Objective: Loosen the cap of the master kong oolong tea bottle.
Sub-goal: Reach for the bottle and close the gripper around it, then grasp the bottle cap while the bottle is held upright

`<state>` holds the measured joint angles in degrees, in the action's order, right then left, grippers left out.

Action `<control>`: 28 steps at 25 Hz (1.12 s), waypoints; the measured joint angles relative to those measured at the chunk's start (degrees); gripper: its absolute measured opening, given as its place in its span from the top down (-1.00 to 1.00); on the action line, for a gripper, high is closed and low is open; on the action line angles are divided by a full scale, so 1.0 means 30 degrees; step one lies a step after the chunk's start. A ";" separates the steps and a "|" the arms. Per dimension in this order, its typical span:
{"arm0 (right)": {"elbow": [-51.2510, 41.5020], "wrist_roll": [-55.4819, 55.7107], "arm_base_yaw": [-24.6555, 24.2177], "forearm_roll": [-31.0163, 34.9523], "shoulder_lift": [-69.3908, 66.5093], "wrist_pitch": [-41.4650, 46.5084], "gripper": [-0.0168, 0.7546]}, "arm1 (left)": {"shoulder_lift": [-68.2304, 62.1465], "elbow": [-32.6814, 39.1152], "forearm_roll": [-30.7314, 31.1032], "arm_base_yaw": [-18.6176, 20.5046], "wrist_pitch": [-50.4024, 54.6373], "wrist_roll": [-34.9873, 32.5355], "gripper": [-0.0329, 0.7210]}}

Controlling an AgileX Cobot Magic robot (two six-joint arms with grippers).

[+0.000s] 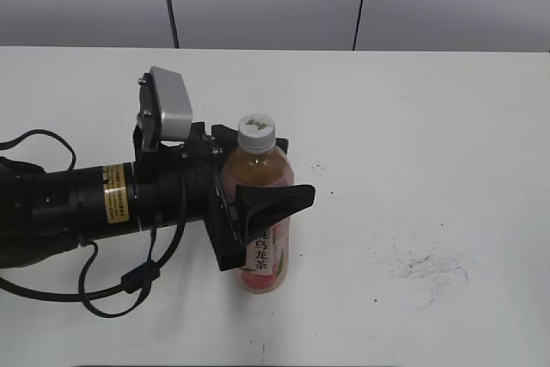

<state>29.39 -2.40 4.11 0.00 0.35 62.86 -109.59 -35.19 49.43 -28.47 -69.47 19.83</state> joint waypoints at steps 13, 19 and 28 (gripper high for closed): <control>0.0127 -0.0566 0.0000 0.2511 -0.1394 -0.0701 -0.53 | 0.0000 0.0000 0.0000 0.0000 -0.0014 -0.0056 -0.28; 0.1821 -0.5757 -0.0021 0.7032 -0.6640 -0.2266 -0.53 | 0.0000 0.0000 0.0000 0.0000 -0.0014 -0.0056 -0.28; 0.8154 -0.9199 0.0786 1.0430 -1.6048 -0.1459 -0.42 | 0.0000 0.0000 0.0000 0.0000 -0.0014 -0.0056 -0.28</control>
<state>53.85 -30.00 6.47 31.29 -47.80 58.48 -109.59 -35.19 49.43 -28.47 -69.52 19.67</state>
